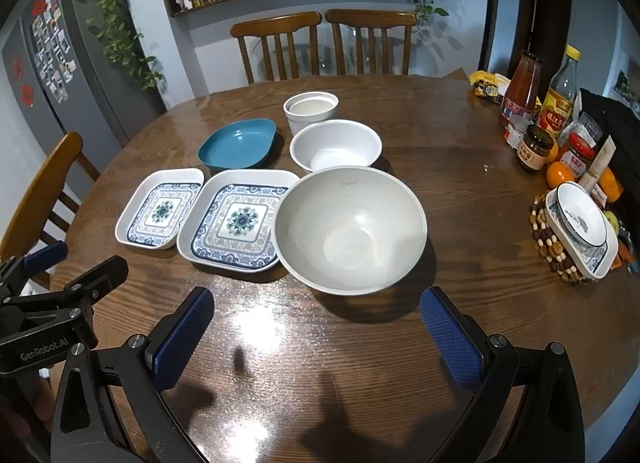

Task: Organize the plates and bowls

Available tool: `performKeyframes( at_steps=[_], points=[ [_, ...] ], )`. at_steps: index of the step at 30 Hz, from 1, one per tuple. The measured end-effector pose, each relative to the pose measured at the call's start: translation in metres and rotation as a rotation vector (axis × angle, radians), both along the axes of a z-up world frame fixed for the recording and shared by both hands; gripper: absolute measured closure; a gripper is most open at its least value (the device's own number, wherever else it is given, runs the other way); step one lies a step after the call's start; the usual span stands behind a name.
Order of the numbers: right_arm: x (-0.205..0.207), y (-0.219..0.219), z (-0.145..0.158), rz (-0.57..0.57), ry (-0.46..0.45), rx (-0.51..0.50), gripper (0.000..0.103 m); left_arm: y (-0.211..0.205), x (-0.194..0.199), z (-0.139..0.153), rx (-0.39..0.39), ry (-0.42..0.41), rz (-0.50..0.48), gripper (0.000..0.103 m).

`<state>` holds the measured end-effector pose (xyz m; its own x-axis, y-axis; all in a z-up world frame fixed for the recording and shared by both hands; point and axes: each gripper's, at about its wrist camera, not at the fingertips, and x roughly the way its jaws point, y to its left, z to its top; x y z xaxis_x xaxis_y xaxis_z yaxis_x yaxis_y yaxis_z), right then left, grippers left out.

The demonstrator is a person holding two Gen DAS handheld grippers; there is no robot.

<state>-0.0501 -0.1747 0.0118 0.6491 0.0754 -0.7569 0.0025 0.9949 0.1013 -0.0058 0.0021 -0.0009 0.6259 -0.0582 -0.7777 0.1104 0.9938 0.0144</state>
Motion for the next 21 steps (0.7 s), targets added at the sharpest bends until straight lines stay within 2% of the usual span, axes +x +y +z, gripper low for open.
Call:
performKeyframes(
  at_steps=[21],
  points=[
    [0.001,0.0007,0.0001,0.007,-0.001,-0.002,0.0,0.0006,0.0005,0.0004,-0.007,0.001,-0.007,0.001]
  ],
)
